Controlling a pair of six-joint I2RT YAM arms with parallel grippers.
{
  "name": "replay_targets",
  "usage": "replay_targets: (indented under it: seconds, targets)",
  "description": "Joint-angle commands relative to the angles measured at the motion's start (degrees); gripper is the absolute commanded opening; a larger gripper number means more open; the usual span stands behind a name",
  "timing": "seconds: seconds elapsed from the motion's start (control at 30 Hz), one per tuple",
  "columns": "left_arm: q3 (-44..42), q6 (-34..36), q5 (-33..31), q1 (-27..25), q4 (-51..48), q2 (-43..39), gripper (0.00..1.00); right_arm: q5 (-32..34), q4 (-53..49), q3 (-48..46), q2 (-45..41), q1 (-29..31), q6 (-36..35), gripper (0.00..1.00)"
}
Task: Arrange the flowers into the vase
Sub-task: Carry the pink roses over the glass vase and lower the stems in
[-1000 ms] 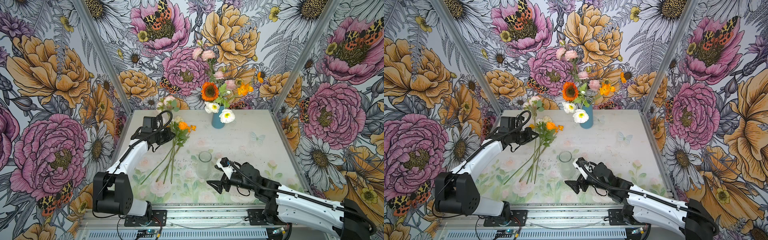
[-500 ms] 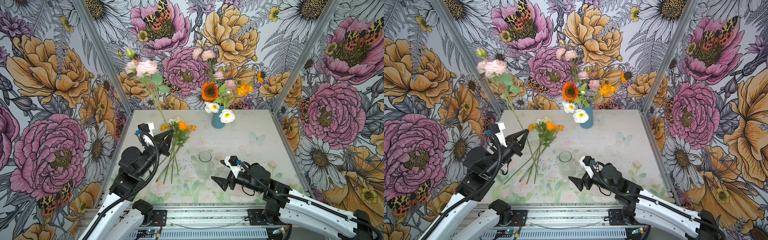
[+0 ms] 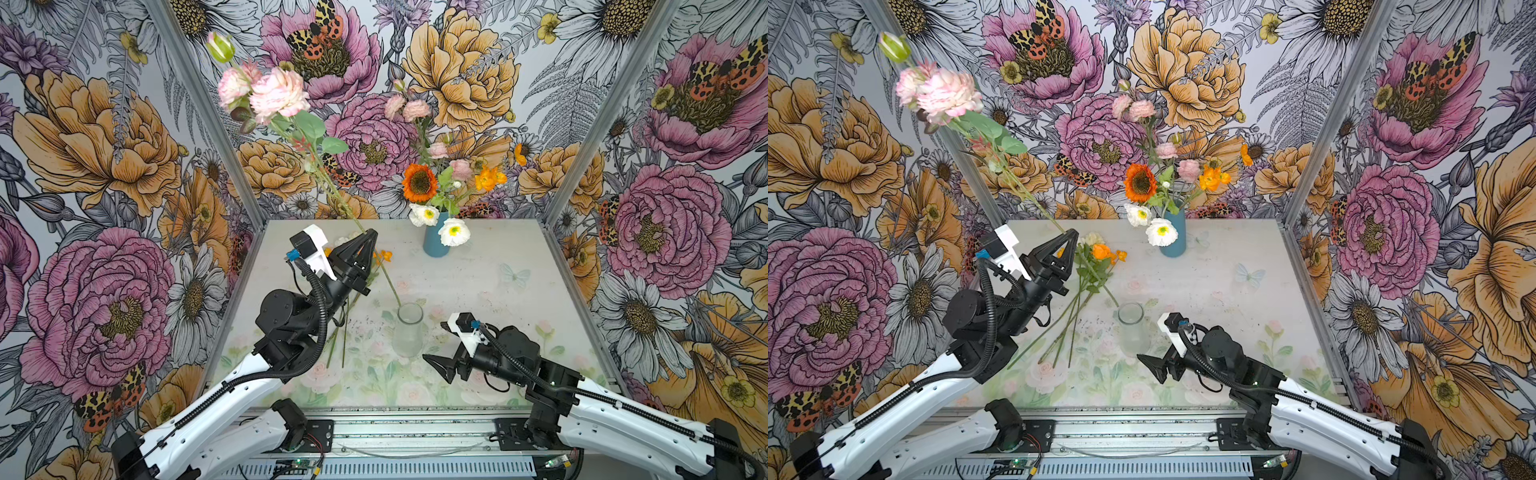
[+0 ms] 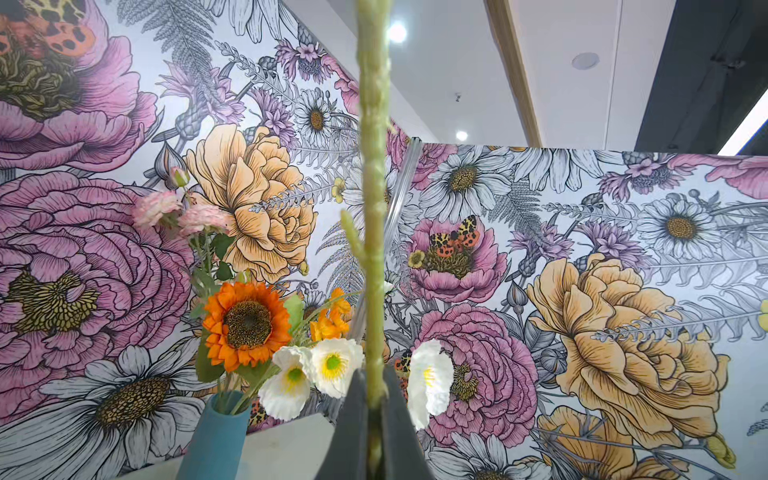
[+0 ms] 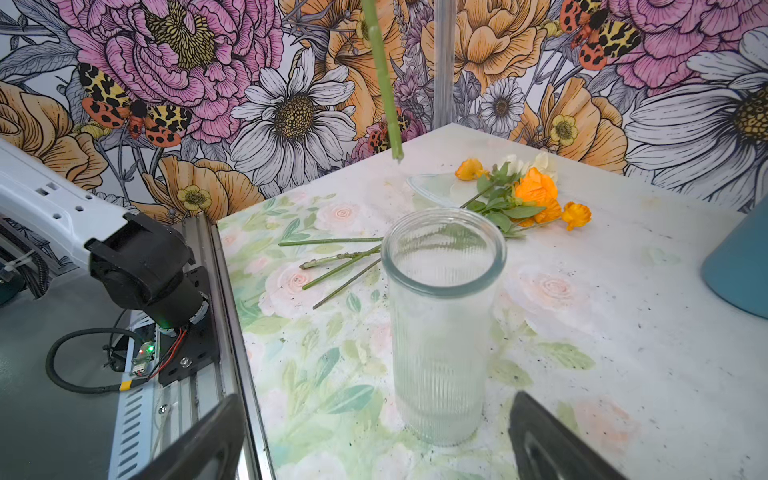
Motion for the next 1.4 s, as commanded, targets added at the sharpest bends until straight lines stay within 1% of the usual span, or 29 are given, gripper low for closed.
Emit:
replay_targets:
  seconds: [0.0,0.17,0.37,0.47,0.53,0.63,0.73,1.0,1.07,1.3,1.37]
  targets:
    - [1.13,1.59,-1.50,-1.37,4.98,2.39,0.00,-0.35,0.69,1.59,-0.63,0.51,0.20,0.99]
    - [-1.76,3.12,-0.89,-3.61,8.40,5.09,0.00,0.00,-0.36,1.11,-1.84,0.52,-0.01,1.00]
    - [-8.45,4.77,2.71,-5.31,15.91,8.09,0.00,1.24,-0.24,0.62,-2.73,0.54,0.24,0.99]
    - [-12.39,5.69,3.46,-5.86,19.60,9.20,0.00,1.34,0.19,0.80,-2.90,0.47,0.24,1.00]
    - [-14.22,6.64,4.44,-5.91,20.50,9.83,0.00,1.34,0.32,1.04,-2.47,0.53,-0.10,0.99]
    - [-16.17,9.32,7.63,-5.91,20.19,11.02,0.00,0.65,0.50,1.66,-1.42,0.52,-0.33,0.99]
    - [-17.89,10.58,8.70,-5.77,19.40,12.01,0.00,-0.06,1.38,1.97,-0.41,0.53,0.01,1.00]
    - [-23.27,10.97,7.18,-5.84,22.57,13.83,0.00,-0.15,1.38,1.29,-0.21,0.50,0.24,1.00]
    - [-23.78,10.76,6.69,-5.86,21.96,14.19,0.00,-0.06,1.43,1.15,-0.13,0.53,0.20,0.99]
    - [-25.92,9.15,5.48,-5.85,23.65,14.34,0.11,-0.29,1.85,1.06,1.34,0.49,0.24,0.99]
    - [-26.40,9.30,4.90,-5.80,23.46,13.84,0.12,-0.54,2.11,1.06,1.79,0.52,0.21,1.00]
